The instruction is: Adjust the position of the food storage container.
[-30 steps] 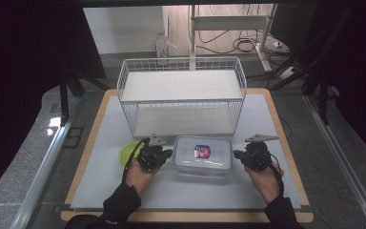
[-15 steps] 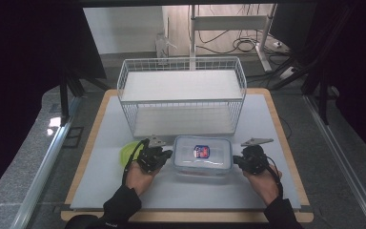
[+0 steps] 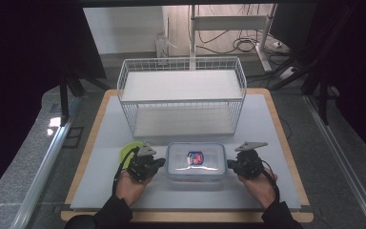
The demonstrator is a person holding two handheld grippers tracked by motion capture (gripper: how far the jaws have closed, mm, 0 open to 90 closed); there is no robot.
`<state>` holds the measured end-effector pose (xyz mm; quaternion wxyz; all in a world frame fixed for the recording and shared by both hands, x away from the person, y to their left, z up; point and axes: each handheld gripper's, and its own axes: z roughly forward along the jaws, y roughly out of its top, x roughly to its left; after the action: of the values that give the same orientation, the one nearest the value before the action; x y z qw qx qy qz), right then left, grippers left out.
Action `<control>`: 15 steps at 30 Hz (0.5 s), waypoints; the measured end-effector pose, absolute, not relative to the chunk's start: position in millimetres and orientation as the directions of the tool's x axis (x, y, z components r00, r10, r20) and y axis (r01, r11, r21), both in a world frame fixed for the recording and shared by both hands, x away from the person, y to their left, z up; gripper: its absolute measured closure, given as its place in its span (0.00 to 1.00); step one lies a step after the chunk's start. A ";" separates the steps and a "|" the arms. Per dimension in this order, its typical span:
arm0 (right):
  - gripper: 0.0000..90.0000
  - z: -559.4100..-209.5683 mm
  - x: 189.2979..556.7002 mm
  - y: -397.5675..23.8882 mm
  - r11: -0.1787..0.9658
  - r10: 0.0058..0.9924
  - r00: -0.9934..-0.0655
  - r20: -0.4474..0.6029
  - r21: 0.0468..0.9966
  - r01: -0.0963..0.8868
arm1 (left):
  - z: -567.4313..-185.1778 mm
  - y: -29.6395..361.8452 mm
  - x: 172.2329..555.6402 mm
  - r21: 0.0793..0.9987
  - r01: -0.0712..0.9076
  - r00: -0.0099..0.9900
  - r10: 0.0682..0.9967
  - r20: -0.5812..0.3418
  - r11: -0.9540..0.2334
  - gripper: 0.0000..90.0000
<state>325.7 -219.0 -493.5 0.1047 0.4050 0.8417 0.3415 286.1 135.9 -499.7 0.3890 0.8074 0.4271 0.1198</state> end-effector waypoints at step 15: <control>1.00 -494.0 304.1 -203.6 0.505 0.683 -0.724 0.092 0.657 0.560 | -503.0 160.9 251.0 0.745 0.583 0.622 0.768 -0.153 -0.324 0.94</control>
<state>304.1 -203.6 -494.0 0.0900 0.3602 0.8629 0.3429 251.0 160.9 -503.0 0.4026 0.8054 0.4195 0.1148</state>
